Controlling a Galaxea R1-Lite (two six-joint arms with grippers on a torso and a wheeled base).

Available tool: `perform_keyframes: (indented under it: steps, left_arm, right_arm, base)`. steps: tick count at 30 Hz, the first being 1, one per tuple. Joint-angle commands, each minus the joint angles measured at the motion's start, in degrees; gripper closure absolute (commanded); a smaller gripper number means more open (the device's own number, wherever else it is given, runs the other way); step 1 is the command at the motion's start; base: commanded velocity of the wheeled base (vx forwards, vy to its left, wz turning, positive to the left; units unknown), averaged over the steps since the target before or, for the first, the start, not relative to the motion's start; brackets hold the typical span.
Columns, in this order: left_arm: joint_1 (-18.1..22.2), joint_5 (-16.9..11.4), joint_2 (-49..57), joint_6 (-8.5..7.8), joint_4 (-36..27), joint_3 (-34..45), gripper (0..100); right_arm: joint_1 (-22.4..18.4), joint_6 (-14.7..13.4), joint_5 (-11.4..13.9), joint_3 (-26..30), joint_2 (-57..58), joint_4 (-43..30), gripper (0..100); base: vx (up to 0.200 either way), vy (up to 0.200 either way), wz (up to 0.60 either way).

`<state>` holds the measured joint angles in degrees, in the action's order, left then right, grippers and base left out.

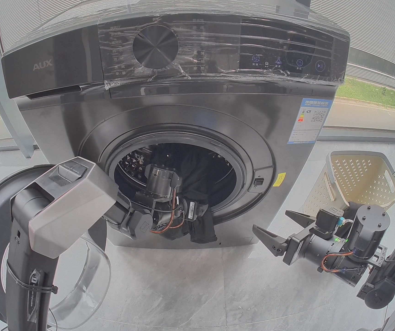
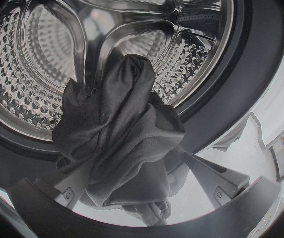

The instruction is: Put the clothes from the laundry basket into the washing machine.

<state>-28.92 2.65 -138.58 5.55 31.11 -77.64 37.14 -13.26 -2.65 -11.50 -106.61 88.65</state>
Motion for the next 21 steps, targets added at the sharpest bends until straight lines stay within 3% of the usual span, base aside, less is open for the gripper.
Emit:
perform_keyframes:
  steps: [1, 8, 17, 21]
  left_arm:
    - [0.6, 0.2, -3.9, -0.10, 0.3, -2.1, 100]
    - [1.8, 1.1, -5.5, 0.43, 4.3, -5.7, 100]
    - [3.4, 7.3, -8.0, 2.01, 13.2, -15.5, 100]
    - [3.7, 7.6, -8.5, 2.28, 14.3, -15.5, 100]
  right_arm:
    - [-0.1, 0.1, 0.0, -0.1, -0.1, 0.0, 0]
    - [-0.1, 0.1, 0.0, -0.1, 0.3, 0.0, 0]
    - [0.0, 0.2, 0.0, -0.1, 0.1, 0.0, 0]
    - [0.0, 0.1, 0.0, -0.1, 0.1, 0.0, 0]
  base:
    - [0.000, 0.000, 0.00]
    - [0.000, 0.000, 0.00]
    - [0.000, 0.000, 0.00]
    - [0.000, 0.000, 0.00]
